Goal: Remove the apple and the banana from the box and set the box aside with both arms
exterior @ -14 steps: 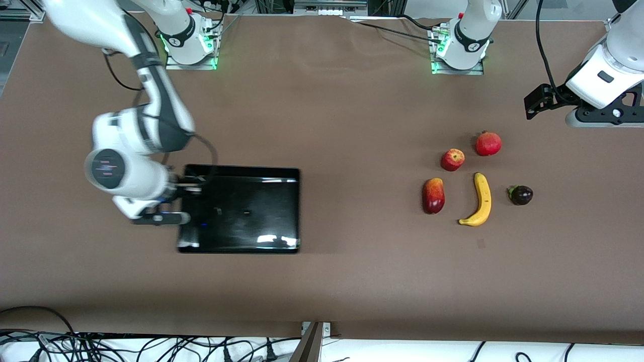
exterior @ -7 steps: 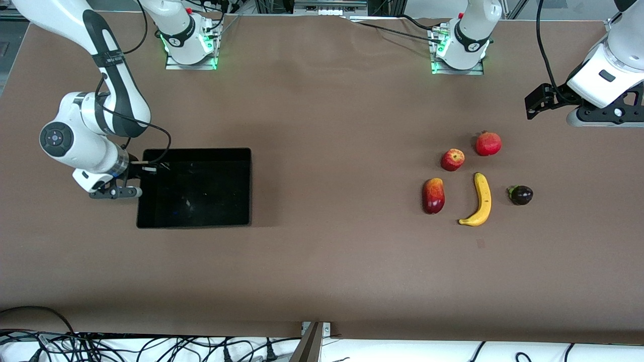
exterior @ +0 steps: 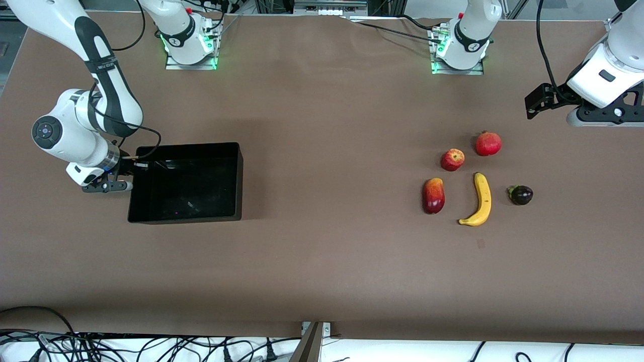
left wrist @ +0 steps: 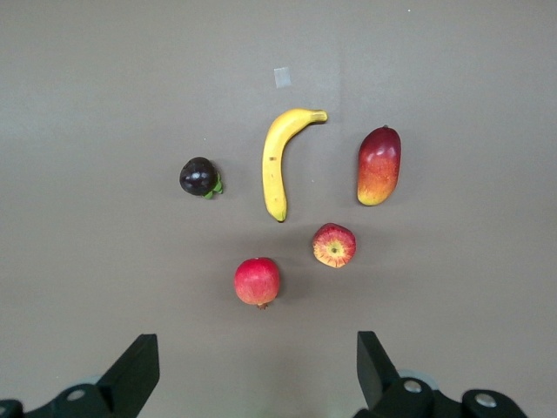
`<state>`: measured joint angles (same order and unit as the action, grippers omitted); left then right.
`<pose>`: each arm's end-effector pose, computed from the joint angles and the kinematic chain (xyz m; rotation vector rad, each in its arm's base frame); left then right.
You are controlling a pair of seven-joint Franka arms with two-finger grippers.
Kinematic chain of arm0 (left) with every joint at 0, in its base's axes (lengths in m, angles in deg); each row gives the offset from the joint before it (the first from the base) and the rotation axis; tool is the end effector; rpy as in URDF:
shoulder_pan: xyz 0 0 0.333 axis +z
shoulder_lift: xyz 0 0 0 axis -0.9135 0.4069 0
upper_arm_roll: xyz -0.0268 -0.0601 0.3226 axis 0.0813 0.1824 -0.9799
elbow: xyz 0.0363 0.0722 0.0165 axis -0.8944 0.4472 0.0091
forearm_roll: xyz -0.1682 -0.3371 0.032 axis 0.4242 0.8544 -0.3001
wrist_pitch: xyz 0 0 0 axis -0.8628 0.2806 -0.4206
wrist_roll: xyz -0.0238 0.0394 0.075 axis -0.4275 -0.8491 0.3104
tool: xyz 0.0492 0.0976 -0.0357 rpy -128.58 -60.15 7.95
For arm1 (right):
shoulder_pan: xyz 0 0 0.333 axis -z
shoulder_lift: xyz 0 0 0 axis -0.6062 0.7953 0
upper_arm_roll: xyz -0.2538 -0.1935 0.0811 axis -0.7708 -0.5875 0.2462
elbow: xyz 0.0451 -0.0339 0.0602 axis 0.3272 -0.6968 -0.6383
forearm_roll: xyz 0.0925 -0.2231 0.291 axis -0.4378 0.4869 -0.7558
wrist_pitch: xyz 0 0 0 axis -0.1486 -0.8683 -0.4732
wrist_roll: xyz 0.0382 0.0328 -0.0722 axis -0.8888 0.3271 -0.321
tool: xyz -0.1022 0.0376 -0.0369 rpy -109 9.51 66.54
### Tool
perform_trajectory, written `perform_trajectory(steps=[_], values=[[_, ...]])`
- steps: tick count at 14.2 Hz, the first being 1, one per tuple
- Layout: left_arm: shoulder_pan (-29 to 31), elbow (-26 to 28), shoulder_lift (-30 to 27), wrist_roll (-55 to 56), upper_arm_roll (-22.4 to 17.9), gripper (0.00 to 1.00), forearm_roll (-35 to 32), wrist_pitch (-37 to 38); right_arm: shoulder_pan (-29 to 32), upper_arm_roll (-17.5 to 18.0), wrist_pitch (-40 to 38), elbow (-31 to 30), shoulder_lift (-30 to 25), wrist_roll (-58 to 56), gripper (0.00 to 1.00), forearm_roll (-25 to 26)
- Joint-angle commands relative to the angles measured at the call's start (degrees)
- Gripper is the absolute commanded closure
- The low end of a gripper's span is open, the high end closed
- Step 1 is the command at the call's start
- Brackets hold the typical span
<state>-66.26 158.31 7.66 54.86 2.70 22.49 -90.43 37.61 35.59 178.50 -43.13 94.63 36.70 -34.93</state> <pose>0.5121 -0.0431 0.6073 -3.0551 0.0329 0.0876 0.5452 -0.0558 0.2471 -3.1170 -0.1195 0.0871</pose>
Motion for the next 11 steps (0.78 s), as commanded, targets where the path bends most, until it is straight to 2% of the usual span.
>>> perform_trajectory(steps=[1,2,5,9,11], values=[[-0.44,-1.75,0.7,0.22,-0.22,0.0,-0.8,1.41,0.67,0.42,0.46,-0.39,-0.42,-1.58,0.59,-0.67],[-0.44,-1.75,0.79,0.22,-0.22,0.0,-0.8,1.41,0.58,0.51,0.28,0.22,-0.69,-1.41,0.01,-0.76],[-0.44,-1.75,0.79,0.22,-0.22,0.0,-0.8,1.41,0.41,1.21,-4.7,4.95,-2.27,-1.05,0.0,-0.67],[-0.44,-1.75,0.7,0.22,-0.22,0.0,-0.8,1.58,-0.21,5.06,-25.16,19.26,-5.08,4.46,0.0,-0.59],[-0.44,-1.75,0.79,0.22,-0.22,0.0,-0.8,1.58,-0.38,6.3,-34.22,23.68,-7.53,8.34,0.0,-0.24]])
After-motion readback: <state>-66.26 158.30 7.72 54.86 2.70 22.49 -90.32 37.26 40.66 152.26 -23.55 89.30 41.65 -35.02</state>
